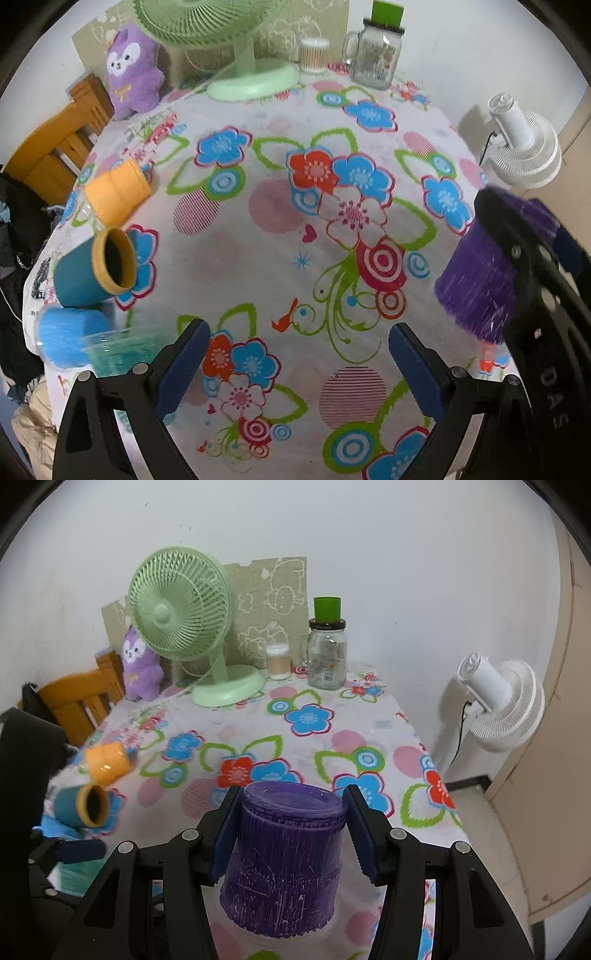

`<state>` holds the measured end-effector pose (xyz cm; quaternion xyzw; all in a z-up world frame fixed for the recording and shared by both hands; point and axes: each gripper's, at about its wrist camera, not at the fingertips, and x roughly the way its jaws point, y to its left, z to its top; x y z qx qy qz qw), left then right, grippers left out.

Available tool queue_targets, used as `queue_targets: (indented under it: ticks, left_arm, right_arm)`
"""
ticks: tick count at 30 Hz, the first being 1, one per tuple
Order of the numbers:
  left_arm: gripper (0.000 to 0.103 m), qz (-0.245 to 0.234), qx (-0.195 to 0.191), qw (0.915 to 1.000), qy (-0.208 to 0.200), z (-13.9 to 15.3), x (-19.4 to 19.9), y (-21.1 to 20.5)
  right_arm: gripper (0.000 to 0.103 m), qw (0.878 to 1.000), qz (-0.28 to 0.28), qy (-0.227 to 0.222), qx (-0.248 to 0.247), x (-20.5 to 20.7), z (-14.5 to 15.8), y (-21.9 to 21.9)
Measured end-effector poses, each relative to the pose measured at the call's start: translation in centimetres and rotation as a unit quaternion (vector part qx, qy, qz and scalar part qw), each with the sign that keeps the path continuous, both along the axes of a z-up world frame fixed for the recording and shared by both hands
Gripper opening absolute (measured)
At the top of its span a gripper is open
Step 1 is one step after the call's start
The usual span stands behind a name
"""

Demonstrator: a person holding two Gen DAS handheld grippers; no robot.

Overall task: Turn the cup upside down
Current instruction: 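Carry the inverted purple cup and lower it onto the tablecloth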

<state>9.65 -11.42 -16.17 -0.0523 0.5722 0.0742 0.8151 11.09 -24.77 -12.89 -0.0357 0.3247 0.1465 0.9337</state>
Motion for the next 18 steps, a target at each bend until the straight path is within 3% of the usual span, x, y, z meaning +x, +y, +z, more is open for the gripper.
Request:
queue_targets:
  ticks: [9, 18]
  left_arm:
    - [0.098, 0.006, 0.018, 0.9994, 0.029, -3.9, 1.4, 0.4]
    - [0.098, 0.000, 0.008, 0.9989, 0.047, -5.2, 1.6, 1.4]
  right_arm:
    - [0.057, 1.000, -0.009, -0.006, -0.012, 2.5, -4.7, 0.2]
    - [0.058, 1.000, -0.009, -0.006, -0.016, 1.8, -4.9, 1.2]
